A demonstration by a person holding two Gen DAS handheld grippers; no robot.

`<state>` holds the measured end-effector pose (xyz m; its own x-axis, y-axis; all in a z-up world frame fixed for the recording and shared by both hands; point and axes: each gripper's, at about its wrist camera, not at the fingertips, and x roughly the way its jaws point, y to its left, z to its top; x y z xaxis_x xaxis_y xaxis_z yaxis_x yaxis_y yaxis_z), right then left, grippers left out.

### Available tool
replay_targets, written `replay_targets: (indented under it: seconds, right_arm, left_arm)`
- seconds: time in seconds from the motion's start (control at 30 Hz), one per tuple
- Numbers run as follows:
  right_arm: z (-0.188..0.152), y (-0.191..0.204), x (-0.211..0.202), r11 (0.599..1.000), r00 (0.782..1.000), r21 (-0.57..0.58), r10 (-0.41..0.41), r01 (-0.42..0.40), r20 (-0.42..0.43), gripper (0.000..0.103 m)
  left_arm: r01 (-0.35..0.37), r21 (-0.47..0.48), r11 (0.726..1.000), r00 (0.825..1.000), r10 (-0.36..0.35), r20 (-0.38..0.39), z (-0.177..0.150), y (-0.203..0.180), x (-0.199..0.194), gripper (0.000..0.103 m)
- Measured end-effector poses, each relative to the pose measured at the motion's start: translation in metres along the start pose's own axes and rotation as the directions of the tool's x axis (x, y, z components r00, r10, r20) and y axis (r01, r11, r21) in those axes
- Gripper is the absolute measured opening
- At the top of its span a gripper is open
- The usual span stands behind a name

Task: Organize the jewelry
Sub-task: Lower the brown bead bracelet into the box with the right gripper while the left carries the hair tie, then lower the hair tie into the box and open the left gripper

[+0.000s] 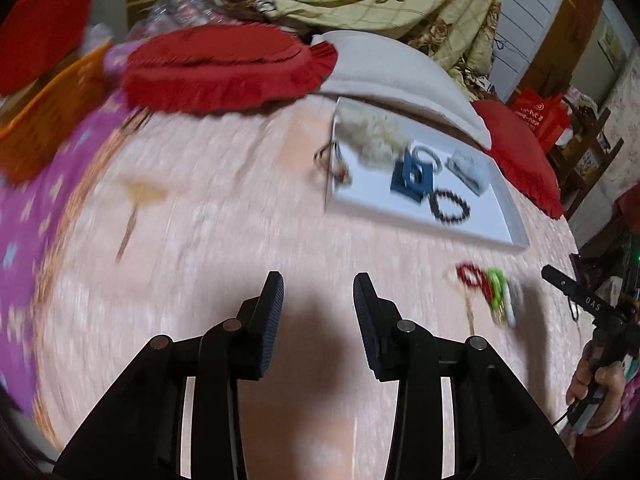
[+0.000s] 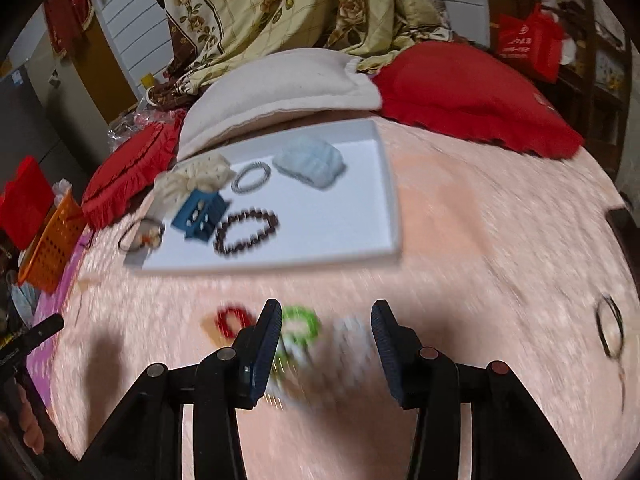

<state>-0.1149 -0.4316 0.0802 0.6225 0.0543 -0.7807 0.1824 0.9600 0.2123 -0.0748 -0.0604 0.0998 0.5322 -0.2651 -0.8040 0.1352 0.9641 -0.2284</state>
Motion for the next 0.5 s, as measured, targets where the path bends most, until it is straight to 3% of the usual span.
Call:
replay_targets:
  seconds: [0.23,0.5]
  right_arm:
    - [-0.056,-0.013,-0.039,0.999,1.0,0.047,0.004,-0.005,0.013,0.045]
    - [-0.086,-0.013,-0.091,0.996,0.996,0.078,0.029,-0.035,0.08,0.045]
  left_arm:
    - [0.018,-0.061,0.998,0.999,-0.017,0.032,-0.057,-0.005,-0.045,0.036]
    - [0.013,-0.011,1.0,0.996,-0.012,0.093,-0.081,-0.019,-0.089,0.036]
